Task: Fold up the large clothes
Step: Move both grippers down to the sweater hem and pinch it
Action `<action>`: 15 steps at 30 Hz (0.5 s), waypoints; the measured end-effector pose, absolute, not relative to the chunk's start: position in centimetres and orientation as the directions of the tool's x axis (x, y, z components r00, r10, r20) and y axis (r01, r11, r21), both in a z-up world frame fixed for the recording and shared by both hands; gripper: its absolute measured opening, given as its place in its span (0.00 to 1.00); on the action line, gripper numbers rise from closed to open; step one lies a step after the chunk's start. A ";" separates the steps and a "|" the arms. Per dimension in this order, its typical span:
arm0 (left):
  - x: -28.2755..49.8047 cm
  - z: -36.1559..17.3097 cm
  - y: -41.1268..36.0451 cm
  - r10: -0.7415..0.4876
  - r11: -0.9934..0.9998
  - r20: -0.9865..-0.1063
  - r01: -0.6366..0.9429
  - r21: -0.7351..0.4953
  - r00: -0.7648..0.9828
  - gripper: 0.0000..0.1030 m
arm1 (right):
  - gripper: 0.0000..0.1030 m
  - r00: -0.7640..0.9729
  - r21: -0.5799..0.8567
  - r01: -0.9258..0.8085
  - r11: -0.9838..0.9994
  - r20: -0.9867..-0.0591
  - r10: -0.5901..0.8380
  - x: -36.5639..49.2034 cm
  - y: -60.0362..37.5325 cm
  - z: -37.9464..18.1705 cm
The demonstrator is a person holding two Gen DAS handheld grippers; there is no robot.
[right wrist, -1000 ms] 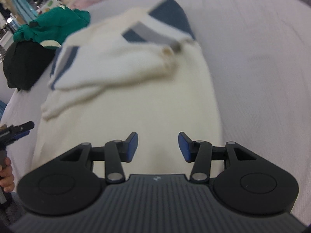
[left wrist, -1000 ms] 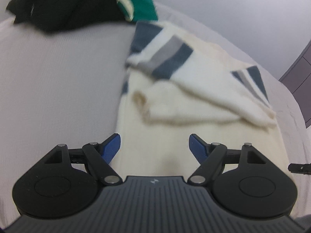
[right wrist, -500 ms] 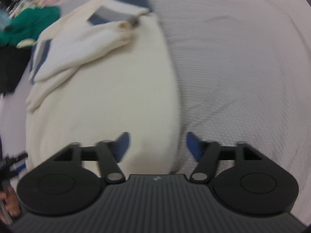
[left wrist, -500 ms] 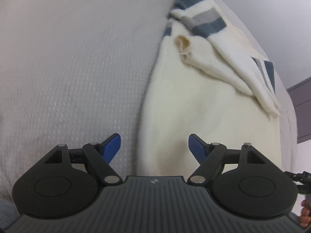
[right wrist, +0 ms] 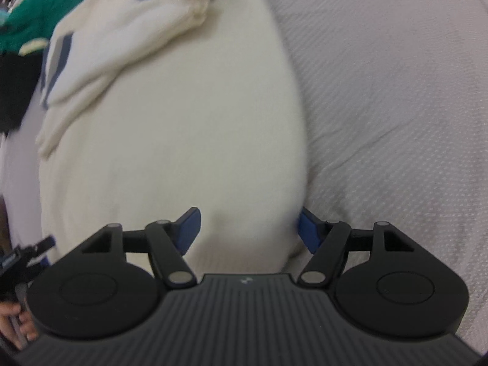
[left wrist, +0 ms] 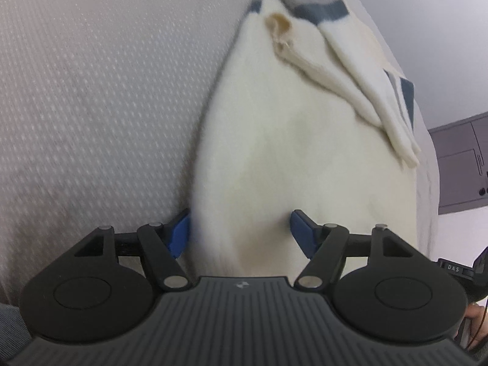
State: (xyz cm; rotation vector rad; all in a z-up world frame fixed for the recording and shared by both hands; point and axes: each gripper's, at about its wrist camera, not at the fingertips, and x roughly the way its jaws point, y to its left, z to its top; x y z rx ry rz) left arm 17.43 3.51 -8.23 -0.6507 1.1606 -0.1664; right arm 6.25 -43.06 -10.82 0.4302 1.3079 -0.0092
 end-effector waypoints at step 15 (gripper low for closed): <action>17.2 -8.7 1.7 -0.462 0.814 -0.796 -0.171 -0.556 0.390 0.39 | 0.19 0.318 0.219 0.083 0.972 -0.931 0.183 5.7 -39.7 -9.8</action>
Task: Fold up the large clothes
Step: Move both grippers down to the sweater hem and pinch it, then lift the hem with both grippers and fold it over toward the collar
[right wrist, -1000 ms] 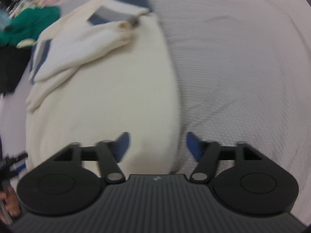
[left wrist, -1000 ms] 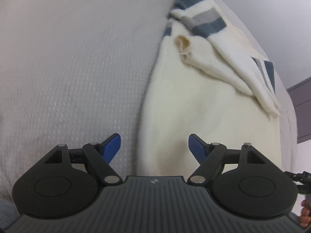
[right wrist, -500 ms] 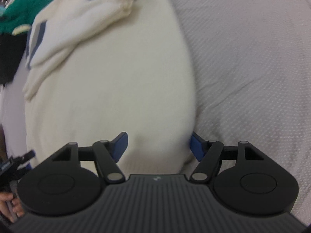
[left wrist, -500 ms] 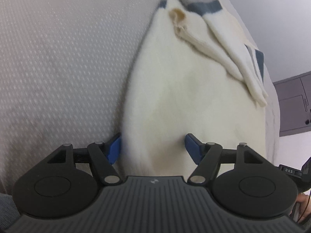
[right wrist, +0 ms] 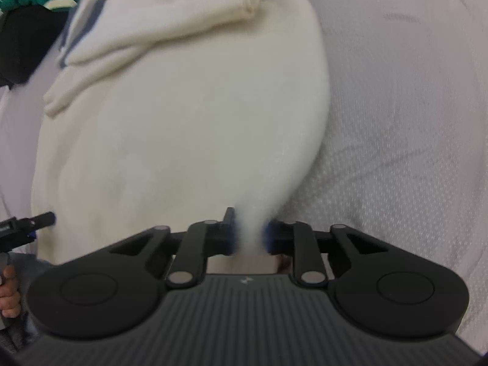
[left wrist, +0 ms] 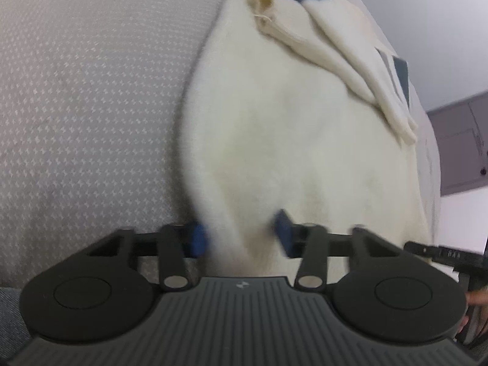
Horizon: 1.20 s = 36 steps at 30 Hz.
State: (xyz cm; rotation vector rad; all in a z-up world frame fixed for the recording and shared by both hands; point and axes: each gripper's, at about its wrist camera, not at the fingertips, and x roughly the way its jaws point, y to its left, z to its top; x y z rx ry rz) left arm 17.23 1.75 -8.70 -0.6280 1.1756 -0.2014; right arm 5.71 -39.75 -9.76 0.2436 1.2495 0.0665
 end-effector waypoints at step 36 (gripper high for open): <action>-1.0 11.3 11.3 -0.630 0.542 -0.293 0.137 -0.829 0.719 0.12 | 0.14 0.717 0.607 -0.172 0.776 -0.463 0.521 -14.0 -43.0 7.7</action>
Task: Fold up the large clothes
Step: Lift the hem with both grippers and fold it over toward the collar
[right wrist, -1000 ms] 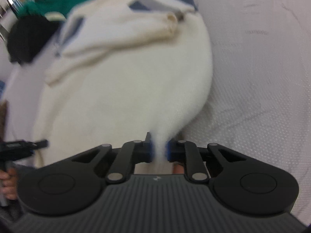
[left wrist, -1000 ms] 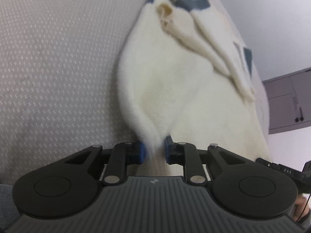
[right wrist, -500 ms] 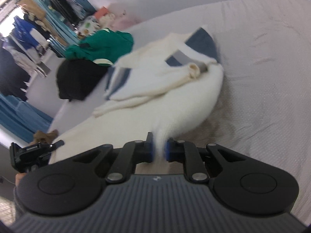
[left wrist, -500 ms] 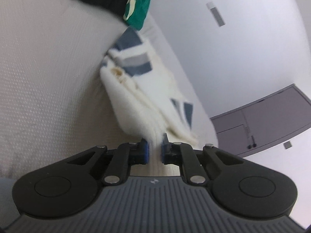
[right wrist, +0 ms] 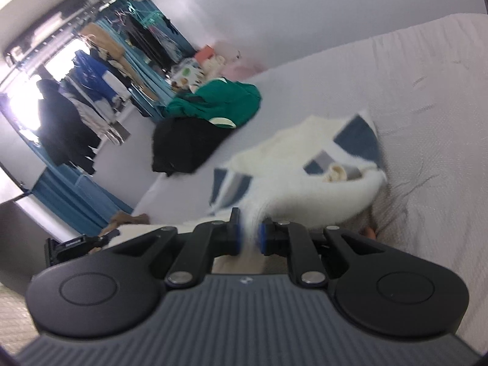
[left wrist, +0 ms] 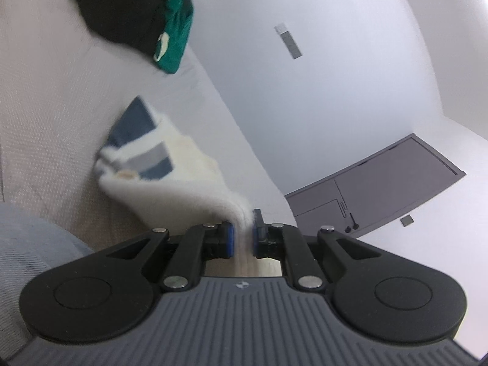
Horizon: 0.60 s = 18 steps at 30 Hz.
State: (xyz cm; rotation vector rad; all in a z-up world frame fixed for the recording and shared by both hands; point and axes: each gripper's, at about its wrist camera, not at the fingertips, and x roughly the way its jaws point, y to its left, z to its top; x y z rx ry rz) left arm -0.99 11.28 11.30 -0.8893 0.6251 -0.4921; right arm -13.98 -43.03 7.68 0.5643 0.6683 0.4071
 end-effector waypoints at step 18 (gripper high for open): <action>19.6 10.6 7.6 -0.471 0.631 -0.395 -0.012 -0.776 0.789 0.12 | 0.14 0.790 0.638 0.103 0.763 -0.518 0.327 3.3 -42.0 4.5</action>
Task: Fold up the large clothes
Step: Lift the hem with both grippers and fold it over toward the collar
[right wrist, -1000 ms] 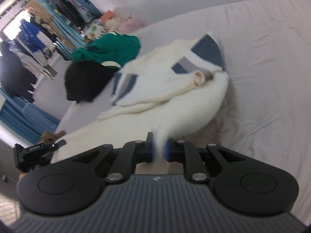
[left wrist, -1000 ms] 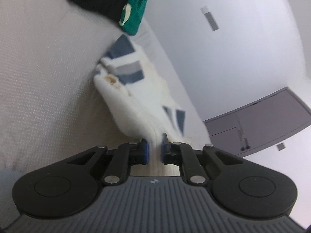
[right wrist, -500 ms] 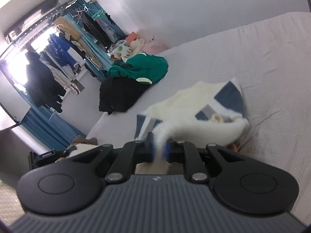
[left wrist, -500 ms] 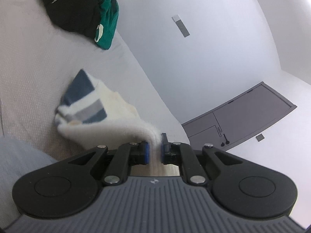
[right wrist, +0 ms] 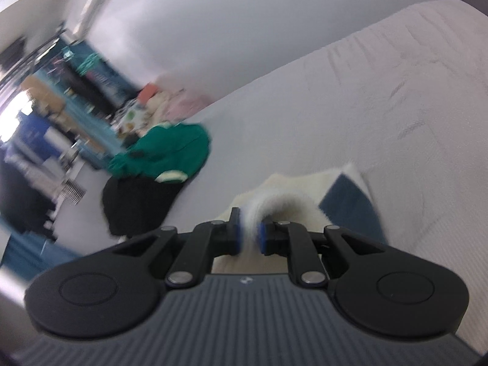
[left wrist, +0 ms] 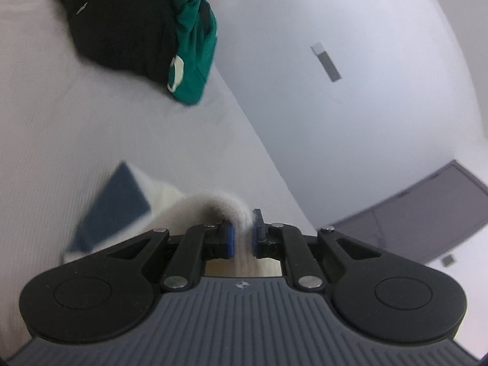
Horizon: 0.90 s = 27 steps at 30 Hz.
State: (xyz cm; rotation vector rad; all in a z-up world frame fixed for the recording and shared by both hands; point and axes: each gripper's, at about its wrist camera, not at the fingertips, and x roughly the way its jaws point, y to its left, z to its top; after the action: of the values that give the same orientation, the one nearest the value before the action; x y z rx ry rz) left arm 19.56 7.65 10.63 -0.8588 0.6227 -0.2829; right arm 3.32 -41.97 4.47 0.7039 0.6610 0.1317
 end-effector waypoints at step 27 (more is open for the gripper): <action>39.5 -6.3 4.9 -0.362 0.765 -0.526 -0.078 -0.640 0.769 0.13 | 0.14 0.756 0.664 0.225 0.713 -0.581 0.302 21.6 -45.1 -13.3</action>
State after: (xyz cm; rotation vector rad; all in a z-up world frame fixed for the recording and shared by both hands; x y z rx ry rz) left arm 39.51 4.92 -6.25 -0.6950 0.6876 -0.1688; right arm 21.58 -45.10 -13.32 0.7947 0.7327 0.0471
